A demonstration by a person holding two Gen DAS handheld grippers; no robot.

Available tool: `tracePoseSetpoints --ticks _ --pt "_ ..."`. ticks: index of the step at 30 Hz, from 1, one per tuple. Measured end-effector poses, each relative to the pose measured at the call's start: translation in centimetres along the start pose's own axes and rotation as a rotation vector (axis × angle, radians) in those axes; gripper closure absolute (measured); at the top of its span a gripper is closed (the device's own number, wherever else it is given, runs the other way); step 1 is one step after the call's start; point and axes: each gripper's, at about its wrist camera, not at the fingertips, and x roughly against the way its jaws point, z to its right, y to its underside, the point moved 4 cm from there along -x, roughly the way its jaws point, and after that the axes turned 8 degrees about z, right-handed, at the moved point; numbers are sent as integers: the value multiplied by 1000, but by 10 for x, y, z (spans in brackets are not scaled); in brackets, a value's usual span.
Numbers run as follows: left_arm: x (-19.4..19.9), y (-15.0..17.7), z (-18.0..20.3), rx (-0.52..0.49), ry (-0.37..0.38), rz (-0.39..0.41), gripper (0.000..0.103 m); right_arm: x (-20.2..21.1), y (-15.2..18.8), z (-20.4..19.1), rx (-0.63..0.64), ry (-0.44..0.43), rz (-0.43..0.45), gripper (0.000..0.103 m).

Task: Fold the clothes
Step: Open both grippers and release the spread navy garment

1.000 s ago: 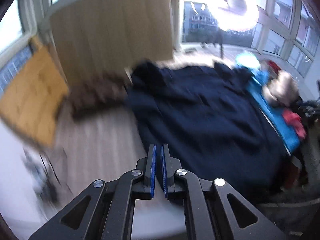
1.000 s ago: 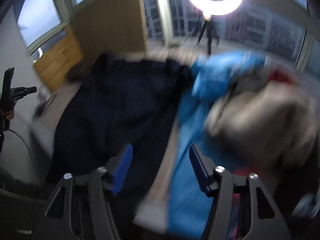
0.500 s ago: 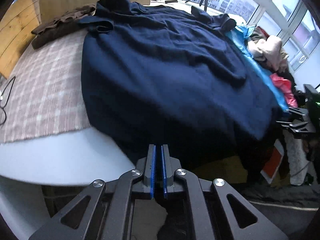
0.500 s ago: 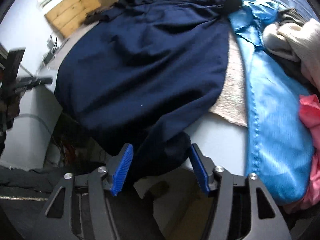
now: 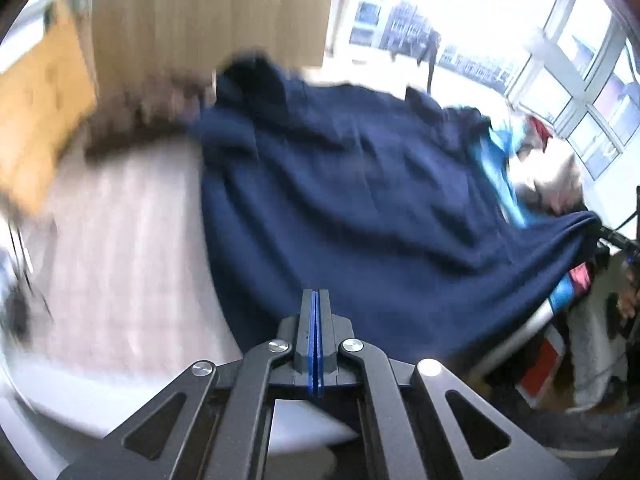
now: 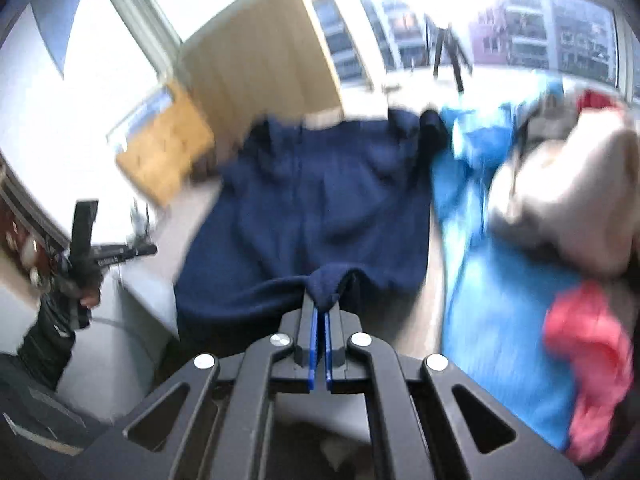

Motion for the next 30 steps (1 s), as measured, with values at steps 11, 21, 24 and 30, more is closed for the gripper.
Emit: tracePoseSetpoints --ticks 11,21,24,30 --pt "-40 -5 42 -154 125 -139 100 -157 -46 100 -175 220 -214 82" --pt "-59 110 124 -279 212 -339 93 -146 -21 97 -83 182 -267 63" --pt "-61 115 136 -339 208 -351 92 -133 -19 96 -148 145 -287 63" --pt "-29 109 110 -277 230 -341 92 -23 -37 59 -110 39 -170 63"
